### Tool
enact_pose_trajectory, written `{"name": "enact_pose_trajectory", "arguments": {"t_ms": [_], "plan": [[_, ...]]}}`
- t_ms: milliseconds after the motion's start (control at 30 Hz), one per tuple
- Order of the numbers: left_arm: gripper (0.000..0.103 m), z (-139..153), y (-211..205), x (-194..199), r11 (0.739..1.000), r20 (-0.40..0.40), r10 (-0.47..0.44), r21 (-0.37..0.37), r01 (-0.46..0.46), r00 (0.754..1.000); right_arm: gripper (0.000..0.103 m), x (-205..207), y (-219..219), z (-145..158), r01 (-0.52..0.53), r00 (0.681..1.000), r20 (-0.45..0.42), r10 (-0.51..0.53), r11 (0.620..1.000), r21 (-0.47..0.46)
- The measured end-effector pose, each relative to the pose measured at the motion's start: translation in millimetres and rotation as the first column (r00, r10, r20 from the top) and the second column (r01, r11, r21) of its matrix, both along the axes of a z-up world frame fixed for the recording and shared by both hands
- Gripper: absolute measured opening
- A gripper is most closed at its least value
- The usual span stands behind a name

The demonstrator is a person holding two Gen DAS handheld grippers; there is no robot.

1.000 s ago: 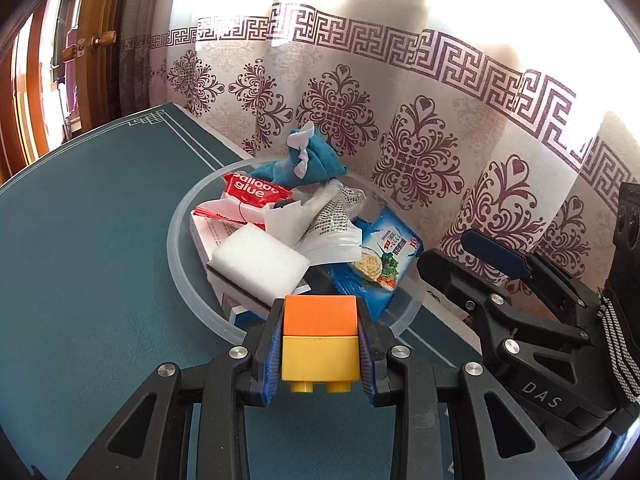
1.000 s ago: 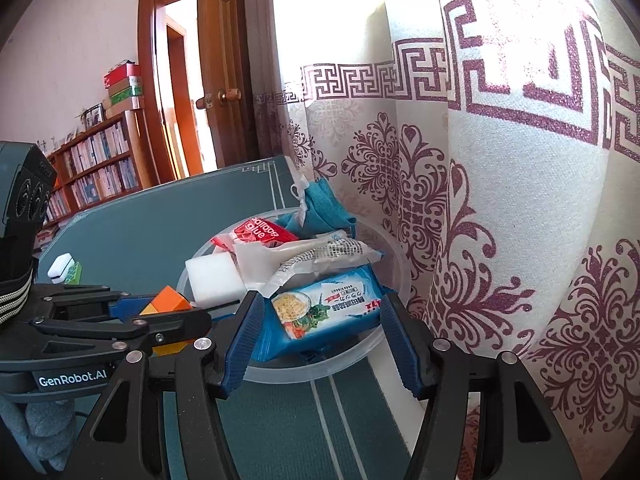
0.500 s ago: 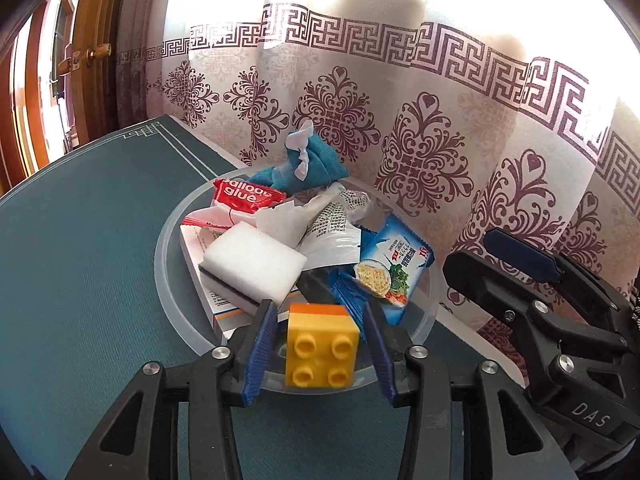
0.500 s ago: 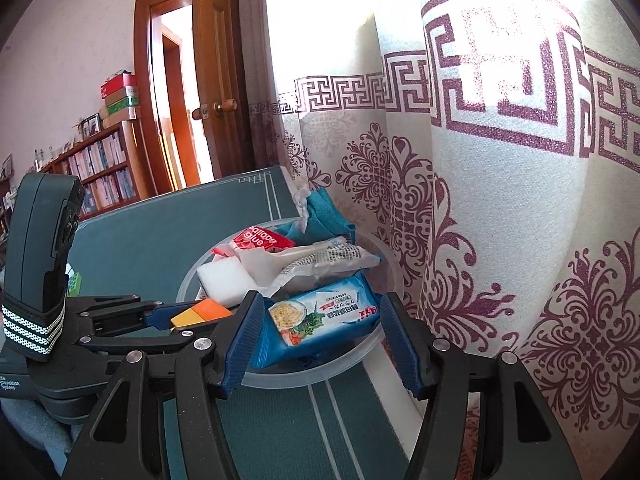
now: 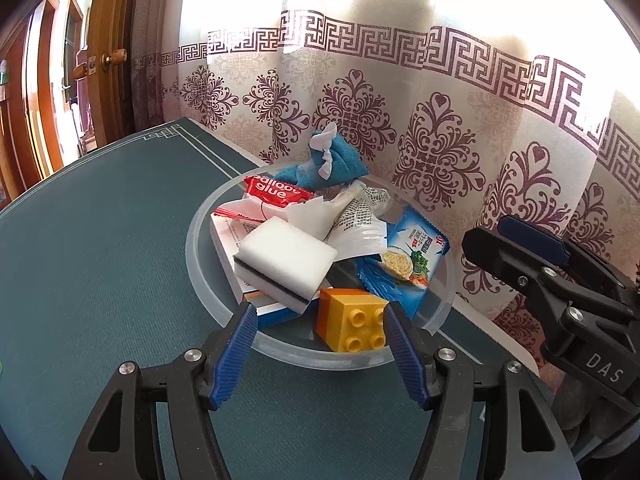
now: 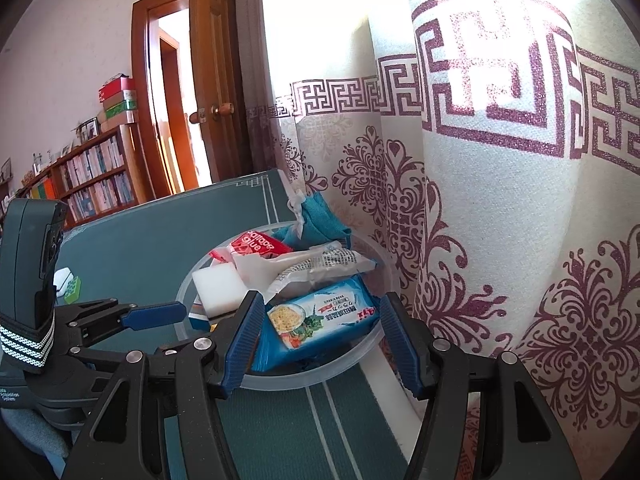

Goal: Organize objects
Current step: 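Lower the orange-yellow toy brick into the bowl and open the left gripper, then withdraw both grippers from the bowl toward the white sponge and green brick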

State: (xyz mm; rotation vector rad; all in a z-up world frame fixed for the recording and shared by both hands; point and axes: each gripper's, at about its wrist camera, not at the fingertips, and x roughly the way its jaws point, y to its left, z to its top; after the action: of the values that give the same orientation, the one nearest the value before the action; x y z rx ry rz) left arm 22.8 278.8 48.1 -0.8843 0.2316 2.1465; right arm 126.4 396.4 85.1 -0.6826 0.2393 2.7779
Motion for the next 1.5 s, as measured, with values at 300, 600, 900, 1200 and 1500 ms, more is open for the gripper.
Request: {"name": "enact_pose_trajectory", "arguments": {"t_ms": [300,600,900,1200,1500], "plan": [[0.088,7,-26,-5,0.996,-0.004,0.084,0.02,-0.083,0.996,0.062,-5,-11,-7,-0.034,0.999,0.027,0.034,0.999,0.01],[0.096,5,-57,-18,0.983,-0.009,0.181,0.01,-0.181,0.983,0.062,-10,-31,-15,-0.088,0.995,0.056,0.086,0.996,0.029],[0.098,8,-93,-33,0.954,-0.013,0.301,-0.004,-0.301,0.954,0.062,-14,-58,-20,-0.145,0.987,0.084,0.141,0.988,0.047],[0.098,9,-132,-42,0.92,-0.005,0.393,-0.006,-0.393,0.92,0.062,-20,-88,-20,-0.214,0.973,0.104,0.207,0.975,0.064],[0.099,7,-164,-49,0.884,-0.024,0.466,-0.028,-0.466,0.885,0.062,-40,-124,-24,-0.339,0.934,0.144,0.327,0.938,0.067]]}}
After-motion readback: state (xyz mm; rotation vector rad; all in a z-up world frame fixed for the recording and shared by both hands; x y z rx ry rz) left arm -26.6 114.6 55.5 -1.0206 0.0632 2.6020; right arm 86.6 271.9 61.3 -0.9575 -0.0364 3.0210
